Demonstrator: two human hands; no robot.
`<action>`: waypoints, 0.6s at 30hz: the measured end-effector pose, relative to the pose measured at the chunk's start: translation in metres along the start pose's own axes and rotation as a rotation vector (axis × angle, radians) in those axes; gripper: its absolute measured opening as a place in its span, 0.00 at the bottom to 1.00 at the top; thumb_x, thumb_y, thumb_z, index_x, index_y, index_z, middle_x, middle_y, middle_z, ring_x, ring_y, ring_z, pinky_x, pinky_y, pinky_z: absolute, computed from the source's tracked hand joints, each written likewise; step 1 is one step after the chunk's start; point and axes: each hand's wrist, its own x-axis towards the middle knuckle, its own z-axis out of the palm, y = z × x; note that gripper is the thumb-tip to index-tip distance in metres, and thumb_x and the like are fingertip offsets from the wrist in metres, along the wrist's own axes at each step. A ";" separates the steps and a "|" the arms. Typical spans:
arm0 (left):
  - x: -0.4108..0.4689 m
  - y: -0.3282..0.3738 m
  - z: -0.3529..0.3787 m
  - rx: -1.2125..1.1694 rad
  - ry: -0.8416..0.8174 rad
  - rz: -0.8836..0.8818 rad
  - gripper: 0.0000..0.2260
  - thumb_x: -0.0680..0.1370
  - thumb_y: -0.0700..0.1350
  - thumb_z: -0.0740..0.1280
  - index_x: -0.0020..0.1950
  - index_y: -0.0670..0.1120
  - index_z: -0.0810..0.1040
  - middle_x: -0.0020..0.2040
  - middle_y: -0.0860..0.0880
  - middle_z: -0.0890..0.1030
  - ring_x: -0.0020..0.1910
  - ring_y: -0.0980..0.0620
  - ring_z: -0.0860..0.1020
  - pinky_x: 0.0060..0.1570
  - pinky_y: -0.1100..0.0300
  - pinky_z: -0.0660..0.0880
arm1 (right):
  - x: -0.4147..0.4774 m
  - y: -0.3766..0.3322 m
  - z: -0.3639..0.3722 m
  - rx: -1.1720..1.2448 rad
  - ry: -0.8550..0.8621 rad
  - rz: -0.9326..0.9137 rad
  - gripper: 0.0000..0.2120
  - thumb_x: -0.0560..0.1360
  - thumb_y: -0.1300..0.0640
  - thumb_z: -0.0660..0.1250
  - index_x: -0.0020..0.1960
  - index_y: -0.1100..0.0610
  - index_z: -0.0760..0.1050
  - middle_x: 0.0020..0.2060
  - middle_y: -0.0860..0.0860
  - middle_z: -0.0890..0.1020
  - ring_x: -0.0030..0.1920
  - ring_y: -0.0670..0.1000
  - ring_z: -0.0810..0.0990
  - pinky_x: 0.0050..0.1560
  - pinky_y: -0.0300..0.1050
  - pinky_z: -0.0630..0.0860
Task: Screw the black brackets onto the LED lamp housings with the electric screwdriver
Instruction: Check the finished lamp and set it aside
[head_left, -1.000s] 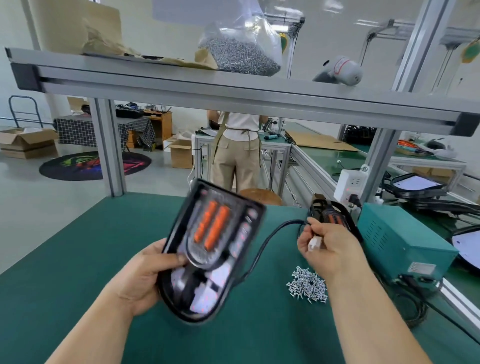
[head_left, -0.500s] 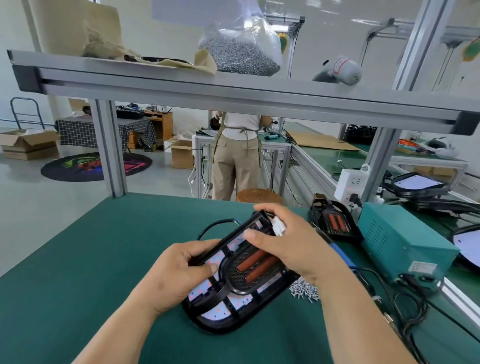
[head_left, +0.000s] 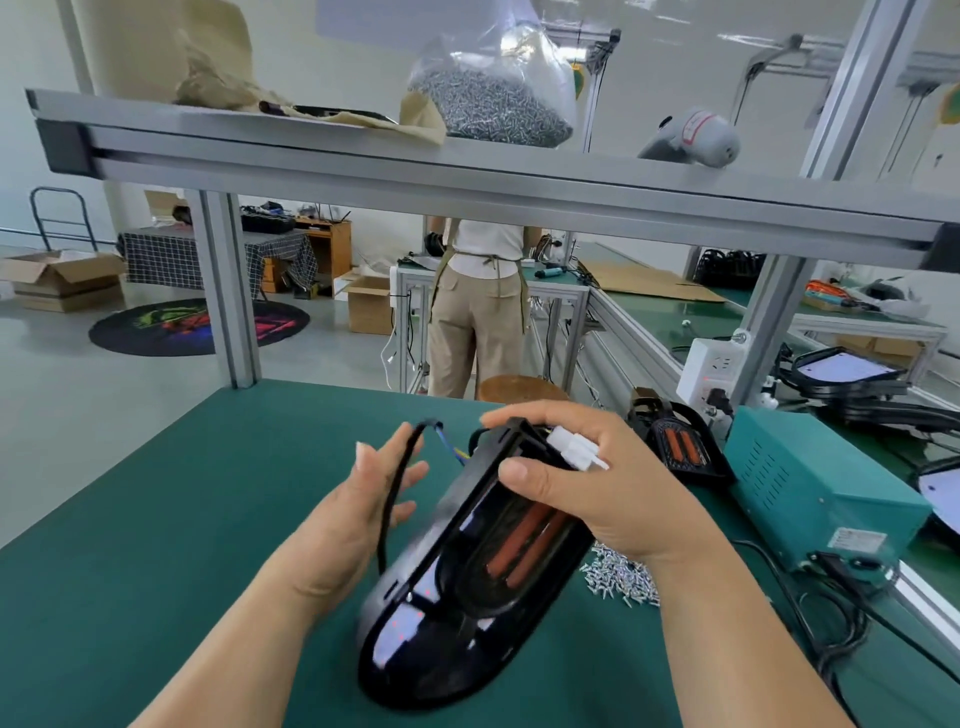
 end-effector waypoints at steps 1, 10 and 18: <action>-0.001 0.000 0.005 -0.048 -0.096 -0.004 0.63 0.51 0.81 0.67 0.79 0.48 0.62 0.76 0.47 0.68 0.75 0.43 0.66 0.73 0.38 0.60 | 0.000 -0.002 0.002 0.080 -0.059 0.004 0.12 0.69 0.56 0.75 0.52 0.51 0.84 0.48 0.47 0.85 0.49 0.44 0.83 0.48 0.33 0.76; -0.015 0.005 0.019 -0.508 -0.563 -0.192 0.48 0.68 0.67 0.72 0.77 0.39 0.64 0.73 0.37 0.71 0.71 0.37 0.70 0.72 0.42 0.64 | 0.008 0.012 0.013 -0.019 0.013 0.152 0.12 0.67 0.47 0.77 0.48 0.49 0.84 0.39 0.47 0.86 0.40 0.46 0.84 0.44 0.41 0.80; -0.011 -0.003 0.017 -0.284 -0.314 -0.255 0.25 0.67 0.31 0.68 0.65 0.32 0.74 0.60 0.28 0.78 0.50 0.36 0.82 0.53 0.44 0.80 | 0.017 0.023 0.013 -0.440 0.413 0.246 0.42 0.56 0.26 0.70 0.67 0.39 0.70 0.53 0.37 0.77 0.54 0.42 0.77 0.58 0.44 0.72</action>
